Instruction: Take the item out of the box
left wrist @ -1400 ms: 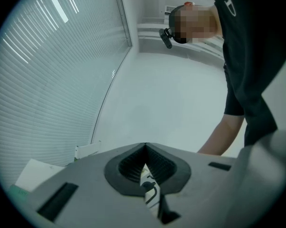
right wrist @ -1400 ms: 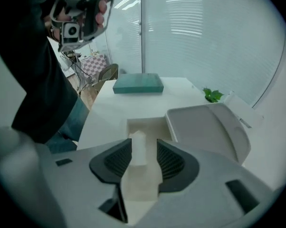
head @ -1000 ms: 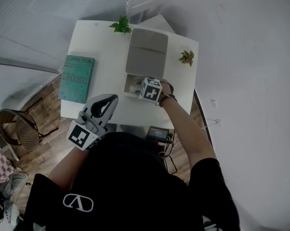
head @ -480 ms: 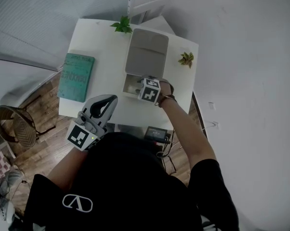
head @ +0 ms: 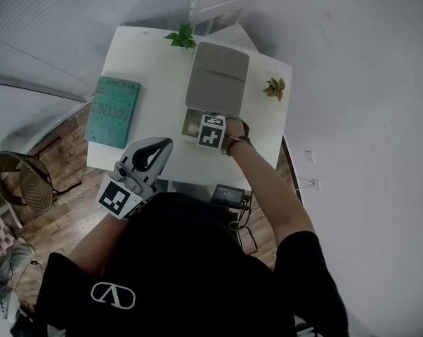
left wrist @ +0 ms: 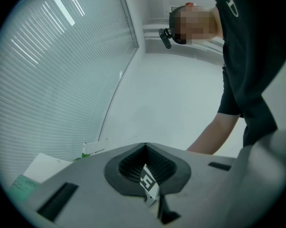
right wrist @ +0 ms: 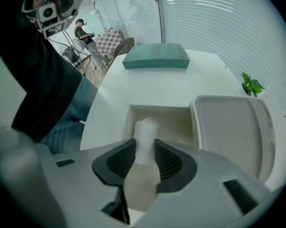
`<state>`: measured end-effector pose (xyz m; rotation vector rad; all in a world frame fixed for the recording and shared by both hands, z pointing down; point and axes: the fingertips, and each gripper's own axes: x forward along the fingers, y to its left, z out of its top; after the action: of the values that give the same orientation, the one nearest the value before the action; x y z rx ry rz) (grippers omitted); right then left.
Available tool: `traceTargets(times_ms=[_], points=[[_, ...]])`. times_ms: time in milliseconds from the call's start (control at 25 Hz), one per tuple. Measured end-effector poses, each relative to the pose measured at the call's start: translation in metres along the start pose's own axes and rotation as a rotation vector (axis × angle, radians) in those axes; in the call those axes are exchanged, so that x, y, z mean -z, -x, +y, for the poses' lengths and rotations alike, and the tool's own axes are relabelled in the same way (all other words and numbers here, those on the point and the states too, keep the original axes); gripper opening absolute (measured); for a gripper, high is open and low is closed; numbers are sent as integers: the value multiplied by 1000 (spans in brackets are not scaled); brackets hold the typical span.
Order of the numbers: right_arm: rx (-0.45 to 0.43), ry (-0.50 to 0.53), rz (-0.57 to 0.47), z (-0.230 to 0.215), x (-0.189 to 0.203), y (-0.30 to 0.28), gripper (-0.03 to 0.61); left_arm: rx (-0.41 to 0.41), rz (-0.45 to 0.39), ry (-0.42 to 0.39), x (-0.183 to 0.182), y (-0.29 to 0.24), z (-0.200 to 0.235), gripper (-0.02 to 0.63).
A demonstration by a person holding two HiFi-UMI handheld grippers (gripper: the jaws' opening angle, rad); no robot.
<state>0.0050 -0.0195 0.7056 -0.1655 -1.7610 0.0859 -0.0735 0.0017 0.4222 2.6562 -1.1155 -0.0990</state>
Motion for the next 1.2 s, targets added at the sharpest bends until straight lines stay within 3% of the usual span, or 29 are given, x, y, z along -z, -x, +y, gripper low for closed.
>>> traceTargets(times_ms=[320, 440, 680, 1200], points=[[-59, -53, 82, -2, 2, -5, 140, 6, -6, 7, -3, -1, 5, 5], [-52, -54, 74, 0, 4, -6, 179, 3, 10, 7, 0, 0, 8, 5], [-87, -71, 100, 4, 5, -12, 134, 10, 5, 8, -2, -2, 8, 5], [50, -100, -82, 6, 9, 22, 120, 13, 6, 11, 1, -1, 12, 5]])
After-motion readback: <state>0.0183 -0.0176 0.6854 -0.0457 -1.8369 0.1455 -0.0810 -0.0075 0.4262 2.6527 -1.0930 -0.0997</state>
